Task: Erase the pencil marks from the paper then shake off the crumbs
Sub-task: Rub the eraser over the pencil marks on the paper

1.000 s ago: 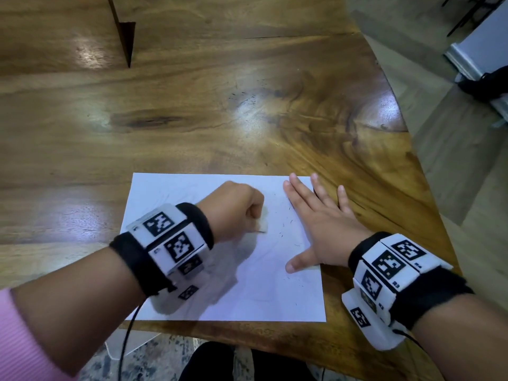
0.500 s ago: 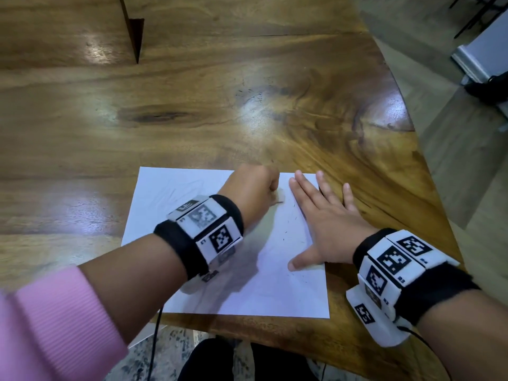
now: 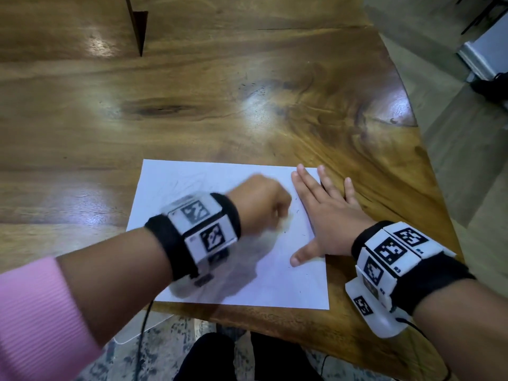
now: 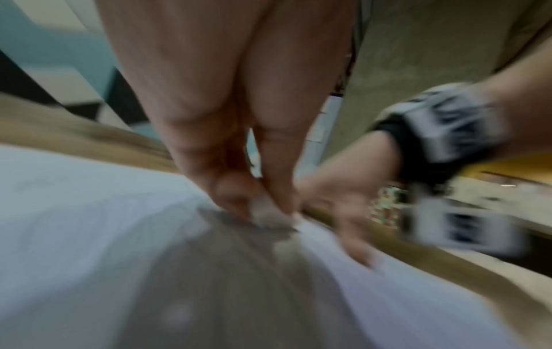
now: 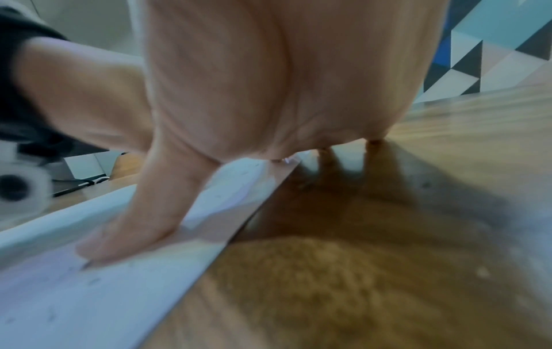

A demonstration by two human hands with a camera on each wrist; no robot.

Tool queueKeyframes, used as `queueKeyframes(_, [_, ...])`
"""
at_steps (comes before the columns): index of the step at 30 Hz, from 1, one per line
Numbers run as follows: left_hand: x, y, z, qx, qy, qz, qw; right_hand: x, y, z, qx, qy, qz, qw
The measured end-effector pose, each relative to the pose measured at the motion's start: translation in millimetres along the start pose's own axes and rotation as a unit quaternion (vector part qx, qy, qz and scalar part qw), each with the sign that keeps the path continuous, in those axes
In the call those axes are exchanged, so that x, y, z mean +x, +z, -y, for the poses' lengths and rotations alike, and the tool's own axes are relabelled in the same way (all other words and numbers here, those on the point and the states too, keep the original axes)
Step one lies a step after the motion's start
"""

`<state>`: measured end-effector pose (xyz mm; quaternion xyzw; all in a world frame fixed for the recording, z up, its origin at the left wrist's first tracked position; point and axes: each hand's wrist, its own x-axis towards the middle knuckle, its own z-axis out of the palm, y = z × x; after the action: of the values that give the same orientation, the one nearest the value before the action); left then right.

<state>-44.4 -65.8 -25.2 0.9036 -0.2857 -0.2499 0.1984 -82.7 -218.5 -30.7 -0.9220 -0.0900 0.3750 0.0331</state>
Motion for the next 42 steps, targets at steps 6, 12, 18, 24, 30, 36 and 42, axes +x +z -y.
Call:
queueKeyframes(6, [11, -4, -8, 0.012, -0.005, -0.029, 0.999, -1, 1, -1, 0.001, -0.003, -0.002, 1.0])
queueKeyframes(12, [-24, 14, -10, 0.022, 0.06, 0.063, 0.996, 0, 1, -1, 0.012, -0.004, -0.004, 1.0])
queueKeyframes(18, [11, -3, -4, 0.007, -0.024, -0.056, 0.998, -1, 1, -1, 0.002, -0.003, -0.009, 1.0])
queueKeyframes(24, [-36, 22, -1, -0.008, 0.051, 0.029, 0.998, 0, 1, -1, 0.011, -0.004, -0.002, 1.0])
queueKeyframes(30, [-4, 6, 5, 0.01, -0.018, -0.069, 0.997, 0, 2, -1, 0.01, -0.002, -0.005, 1.0])
queueKeyframes(36, [-40, 20, 1, -0.001, 0.06, 0.047, 0.997, 2, 2, -1, 0.009, -0.004, -0.009, 1.0])
queueKeyframes(42, [-5, 2, 3, 0.0, -0.026, -0.056, 0.998, 2, 3, -1, 0.001, -0.001, -0.009, 1.0])
